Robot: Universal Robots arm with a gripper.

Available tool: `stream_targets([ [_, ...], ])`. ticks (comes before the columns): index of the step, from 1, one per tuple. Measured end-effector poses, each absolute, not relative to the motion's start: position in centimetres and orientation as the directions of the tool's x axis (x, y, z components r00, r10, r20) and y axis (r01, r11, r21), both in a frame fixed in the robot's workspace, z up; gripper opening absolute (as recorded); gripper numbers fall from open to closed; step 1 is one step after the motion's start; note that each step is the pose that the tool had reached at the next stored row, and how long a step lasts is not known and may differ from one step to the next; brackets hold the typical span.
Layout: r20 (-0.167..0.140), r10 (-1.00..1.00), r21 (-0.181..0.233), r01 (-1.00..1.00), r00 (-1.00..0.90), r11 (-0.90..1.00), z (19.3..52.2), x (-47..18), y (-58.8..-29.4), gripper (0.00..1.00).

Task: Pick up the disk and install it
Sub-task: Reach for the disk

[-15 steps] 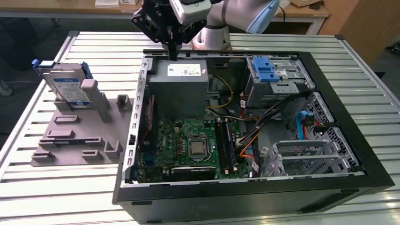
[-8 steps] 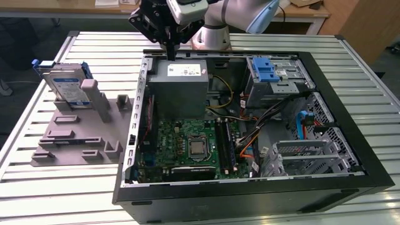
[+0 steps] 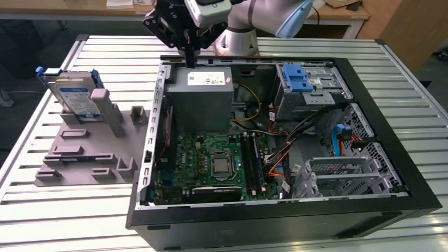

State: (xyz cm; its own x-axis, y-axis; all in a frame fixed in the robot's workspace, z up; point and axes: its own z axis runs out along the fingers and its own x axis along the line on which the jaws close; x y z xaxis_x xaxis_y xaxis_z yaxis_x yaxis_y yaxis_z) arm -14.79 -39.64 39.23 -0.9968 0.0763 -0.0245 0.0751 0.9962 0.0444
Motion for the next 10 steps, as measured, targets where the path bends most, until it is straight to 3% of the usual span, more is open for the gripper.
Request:
stream_targets([
  [10,-0.024,0.076,0.044,0.075,-0.997,0.996,39.22,-15.15,-39.64,0.11],
])
